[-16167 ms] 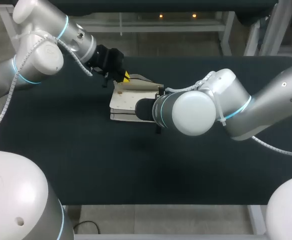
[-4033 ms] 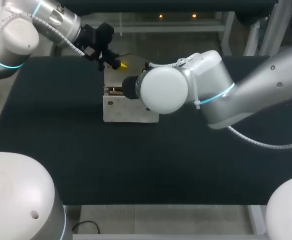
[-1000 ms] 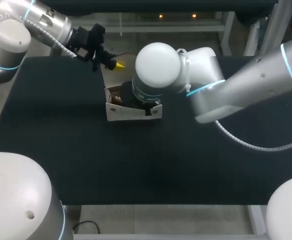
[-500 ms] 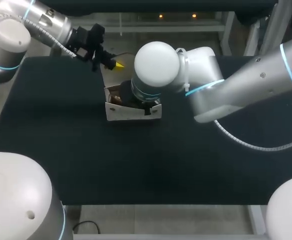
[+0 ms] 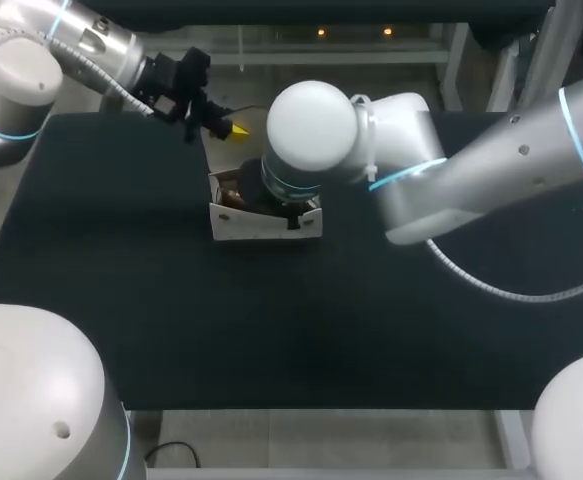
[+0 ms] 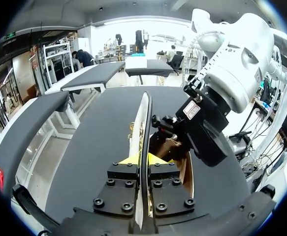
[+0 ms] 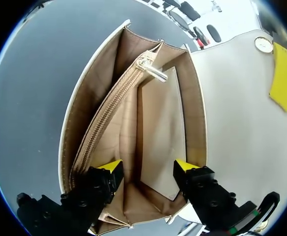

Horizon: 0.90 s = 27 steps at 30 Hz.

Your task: Pick up the bag, open it, inspect its contents, close it, and place it on the opposite side

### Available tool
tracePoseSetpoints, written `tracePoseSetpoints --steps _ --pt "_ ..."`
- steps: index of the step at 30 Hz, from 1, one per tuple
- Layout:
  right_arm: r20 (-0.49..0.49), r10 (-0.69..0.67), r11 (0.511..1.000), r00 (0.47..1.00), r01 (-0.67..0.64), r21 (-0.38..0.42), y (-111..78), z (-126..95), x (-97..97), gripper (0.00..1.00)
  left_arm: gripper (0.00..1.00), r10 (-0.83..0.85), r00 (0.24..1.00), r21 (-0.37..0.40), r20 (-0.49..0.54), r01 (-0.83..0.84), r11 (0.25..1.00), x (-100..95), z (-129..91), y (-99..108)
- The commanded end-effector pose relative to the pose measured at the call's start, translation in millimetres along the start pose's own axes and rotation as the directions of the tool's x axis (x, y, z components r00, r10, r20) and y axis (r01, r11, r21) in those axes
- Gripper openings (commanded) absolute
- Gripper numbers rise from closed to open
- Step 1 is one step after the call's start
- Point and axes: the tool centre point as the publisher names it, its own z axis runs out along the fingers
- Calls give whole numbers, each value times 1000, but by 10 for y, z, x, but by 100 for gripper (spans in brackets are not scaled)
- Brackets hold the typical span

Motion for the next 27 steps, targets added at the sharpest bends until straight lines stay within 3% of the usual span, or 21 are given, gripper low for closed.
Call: tracePoseSetpoints --steps 1,10,16,18,21,24,27 --pt "-2 14 1000 1000 -14 14 29 22 -30 100 0 0 1000 2 4 0 1000 18 17 6" --pt "-3 39 999 999 -39 24 30 18 -46 100 0 -1 1000 2 9 1 1000 30 3 17" --pt "79 58 998 995 -58 1 34 -89 -108 100 0 -4 1000 0 7 4 1000 34 16 19" --pt "112 69 998 991 -68 -6 30 -149 -147 75 0 -5 1000 -1 5 5 1000 35 19 19" --pt "169 80 997 982 -78 -16 29 -269 -220 48 0 -9 1000 -4 4 9 1000 32 25 18" --pt "217 88 996 972 -85 -25 35 -385 -281 36 0 -13 1000 -8 5 13 1000 28 28 17" --pt "262 96 995 960 -90 -34 42 -505 -328 33 0 -16 1000 -15 12 16 1000 26 23 8"
